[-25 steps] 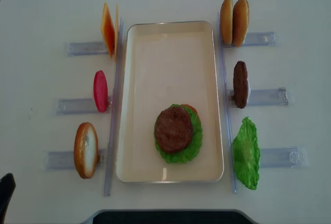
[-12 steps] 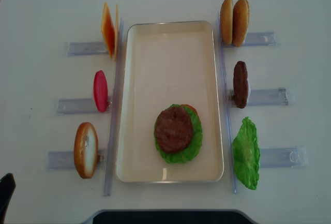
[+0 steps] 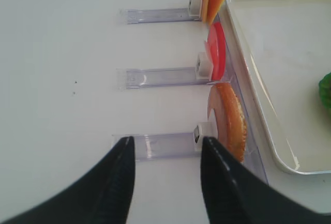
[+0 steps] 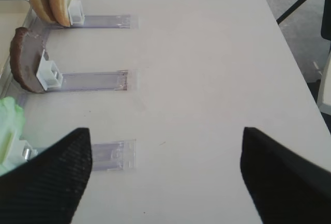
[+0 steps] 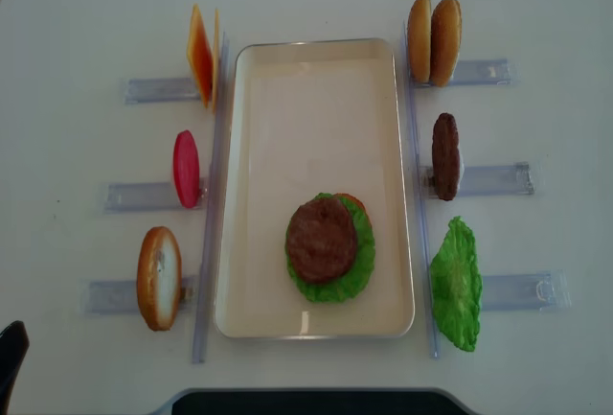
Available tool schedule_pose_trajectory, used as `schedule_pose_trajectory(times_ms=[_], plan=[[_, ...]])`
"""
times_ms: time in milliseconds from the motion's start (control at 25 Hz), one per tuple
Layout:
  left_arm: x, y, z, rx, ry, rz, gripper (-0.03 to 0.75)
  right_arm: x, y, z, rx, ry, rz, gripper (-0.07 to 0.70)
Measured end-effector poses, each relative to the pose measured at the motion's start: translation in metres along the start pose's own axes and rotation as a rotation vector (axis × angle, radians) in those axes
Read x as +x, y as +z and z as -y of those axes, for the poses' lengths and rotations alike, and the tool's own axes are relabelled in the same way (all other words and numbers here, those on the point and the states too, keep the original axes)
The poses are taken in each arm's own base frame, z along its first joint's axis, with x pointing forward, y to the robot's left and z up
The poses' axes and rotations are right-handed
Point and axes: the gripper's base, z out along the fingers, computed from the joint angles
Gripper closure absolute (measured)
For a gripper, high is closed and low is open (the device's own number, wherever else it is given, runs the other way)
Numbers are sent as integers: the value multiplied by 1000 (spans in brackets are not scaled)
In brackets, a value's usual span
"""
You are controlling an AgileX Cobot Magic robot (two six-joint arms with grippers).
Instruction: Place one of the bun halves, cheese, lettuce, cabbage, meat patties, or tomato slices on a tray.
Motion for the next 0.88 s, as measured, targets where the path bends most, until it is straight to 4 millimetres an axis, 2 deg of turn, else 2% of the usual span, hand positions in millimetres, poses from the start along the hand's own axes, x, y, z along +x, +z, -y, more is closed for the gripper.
schedule_pose_trajectory(times_ms=[880], plan=[[0, 0, 0, 0, 0, 0, 388, 0, 0, 0, 0, 0, 0, 44]])
